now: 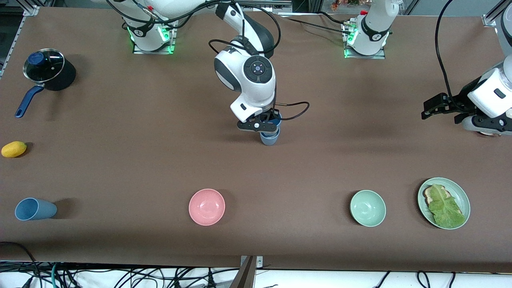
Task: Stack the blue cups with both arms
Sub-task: 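Lower the cup into the placed cup and open the right gripper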
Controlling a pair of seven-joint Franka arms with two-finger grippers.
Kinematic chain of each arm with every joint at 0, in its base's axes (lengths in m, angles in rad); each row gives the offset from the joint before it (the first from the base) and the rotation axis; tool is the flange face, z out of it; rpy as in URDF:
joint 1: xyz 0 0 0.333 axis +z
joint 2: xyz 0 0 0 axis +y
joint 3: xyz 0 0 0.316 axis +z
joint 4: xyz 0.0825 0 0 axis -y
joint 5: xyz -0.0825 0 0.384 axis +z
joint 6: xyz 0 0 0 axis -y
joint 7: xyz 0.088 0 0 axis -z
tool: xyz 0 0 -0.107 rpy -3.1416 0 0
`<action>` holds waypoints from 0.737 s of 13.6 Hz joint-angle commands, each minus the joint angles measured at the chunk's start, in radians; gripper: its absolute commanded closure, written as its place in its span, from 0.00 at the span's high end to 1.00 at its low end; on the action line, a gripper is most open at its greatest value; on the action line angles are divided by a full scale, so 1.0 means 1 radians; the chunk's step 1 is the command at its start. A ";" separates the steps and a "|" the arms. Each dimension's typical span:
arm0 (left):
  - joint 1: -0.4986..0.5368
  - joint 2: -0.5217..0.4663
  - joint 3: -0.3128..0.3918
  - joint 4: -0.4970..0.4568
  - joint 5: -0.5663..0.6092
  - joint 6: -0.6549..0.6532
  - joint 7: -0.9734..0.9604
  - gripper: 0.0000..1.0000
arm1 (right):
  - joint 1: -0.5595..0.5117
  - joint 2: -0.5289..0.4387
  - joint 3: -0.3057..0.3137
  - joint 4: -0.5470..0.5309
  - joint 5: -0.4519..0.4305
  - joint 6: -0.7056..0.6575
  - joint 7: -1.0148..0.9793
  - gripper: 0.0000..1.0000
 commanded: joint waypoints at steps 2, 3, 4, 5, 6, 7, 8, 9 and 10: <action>0.003 -0.011 -0.001 -0.006 -0.025 0.008 0.018 1.00 | -0.011 0.020 0.006 0.041 -0.004 0.008 -0.008 0.15; 0.003 -0.011 -0.001 -0.006 -0.025 0.008 0.018 1.00 | -0.013 0.020 0.006 0.041 -0.004 0.010 -0.006 0.63; 0.003 -0.011 -0.001 -0.006 -0.025 0.008 0.018 1.00 | -0.013 0.019 0.005 0.042 -0.004 0.010 0.000 1.00; 0.005 -0.011 -0.001 -0.006 -0.026 0.008 0.018 1.00 | -0.013 0.014 0.005 0.042 -0.006 0.008 -0.005 1.00; 0.005 -0.011 -0.001 -0.006 -0.026 0.008 0.018 1.00 | -0.014 0.011 0.002 0.042 -0.007 0.007 -0.009 1.00; 0.005 -0.011 -0.001 -0.006 -0.025 0.008 0.018 1.00 | -0.026 0.003 -0.007 0.044 -0.007 0.004 -0.014 1.00; 0.005 -0.011 -0.001 -0.006 -0.025 0.005 0.018 1.00 | -0.052 -0.013 -0.009 0.044 -0.006 -0.005 -0.041 1.00; 0.005 -0.011 -0.001 -0.006 -0.026 0.005 0.018 1.00 | -0.095 -0.029 -0.007 0.042 0.000 -0.016 -0.095 1.00; 0.005 -0.011 -0.001 -0.006 -0.025 0.005 0.018 1.00 | -0.143 -0.050 -0.007 0.042 0.000 -0.036 -0.142 1.00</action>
